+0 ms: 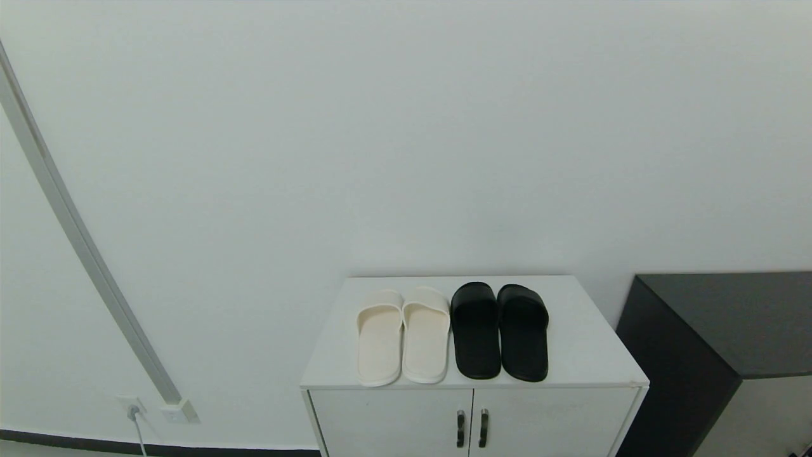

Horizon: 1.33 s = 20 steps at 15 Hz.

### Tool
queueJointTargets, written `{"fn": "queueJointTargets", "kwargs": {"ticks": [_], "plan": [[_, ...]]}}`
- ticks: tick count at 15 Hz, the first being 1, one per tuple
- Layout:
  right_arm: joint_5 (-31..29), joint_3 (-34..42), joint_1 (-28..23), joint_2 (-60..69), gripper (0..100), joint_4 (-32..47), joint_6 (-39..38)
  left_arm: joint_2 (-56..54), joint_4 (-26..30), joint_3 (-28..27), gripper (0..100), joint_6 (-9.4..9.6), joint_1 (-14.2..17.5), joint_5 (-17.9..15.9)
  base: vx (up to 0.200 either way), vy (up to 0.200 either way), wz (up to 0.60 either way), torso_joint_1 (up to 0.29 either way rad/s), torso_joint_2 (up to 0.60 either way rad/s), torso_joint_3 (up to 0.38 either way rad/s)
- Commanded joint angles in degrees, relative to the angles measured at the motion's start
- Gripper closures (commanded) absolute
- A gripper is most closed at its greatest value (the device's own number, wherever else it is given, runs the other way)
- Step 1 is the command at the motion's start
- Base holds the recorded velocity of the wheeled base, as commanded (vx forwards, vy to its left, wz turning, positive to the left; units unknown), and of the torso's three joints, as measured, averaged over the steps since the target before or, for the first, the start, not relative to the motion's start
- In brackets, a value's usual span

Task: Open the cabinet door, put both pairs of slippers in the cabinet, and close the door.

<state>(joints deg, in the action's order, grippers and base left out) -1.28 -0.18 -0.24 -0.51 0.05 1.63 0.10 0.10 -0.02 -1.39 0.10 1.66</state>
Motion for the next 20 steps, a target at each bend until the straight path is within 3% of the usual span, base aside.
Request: {"fn": "queueJointTargets", "kwargs": {"ticks": [1,3,6,8,11,15,17,18,20], "plan": [[1.02,-0.08,-0.72,-2.56,0,-0.22,1.0,0.08,-0.01,-0.06,100,-0.02,-0.01,0.01,0.0,0.0,0.0,0.0,0.0,0.0],[1.02,0.09,-0.81,-2.12,0,-0.31,0.92,-0.01,-0.01,0.02,100,-0.02,-0.01,0.01,0.0,0.0,0.0,0.0,0.0,0.0],[0.93,-17.75,-0.37,-16.71,0,0.92,-10.42,-0.01,-0.01,0.02,100,0.07,-0.01,0.1,0.0,0.0,0.0,0.0,0.0,0.0],[4.8,-11.42,2.35,-29.11,0,-1.19,-5.24,-0.01,-0.01,0.02,100,-0.02,-0.01,0.28,0.0,0.0,0.0,0.0,0.0,0.0],[6.03,-8.43,7.71,-41.76,0,-15.34,-5.24,-0.01,-0.01,0.02,100,0.25,-0.01,0.28,0.0,0.0,0.0,0.0,0.0,0.0],[3.74,-12.82,18.79,-57.32,0,-22.37,-7.08,-0.01,-0.01,0.02,100,0.25,-0.01,0.45,0.0,0.0,0.0,0.0,0.0,0.0],[-2.06,-14.06,26.0,-62.68,0,-25.36,-10.69,-0.01,-0.01,0.02,100,0.16,-0.01,0.45,0.0,0.0,0.0,0.0,0.0,0.0],[-6.98,-14.32,32.68,-66.72,0,-28.44,-14.2,-0.01,-0.01,0.02,100,0.25,-0.01,0.54,0.0,0.0,0.0,0.0,0.0,0.0],[-13.22,-14.58,39.18,-73.05,0,-33.89,-17.98,-0.01,-0.1,0.02,100,0.25,-0.01,0.63,0.0,0.0,0.0,0.0,0.0,0.0]]}}
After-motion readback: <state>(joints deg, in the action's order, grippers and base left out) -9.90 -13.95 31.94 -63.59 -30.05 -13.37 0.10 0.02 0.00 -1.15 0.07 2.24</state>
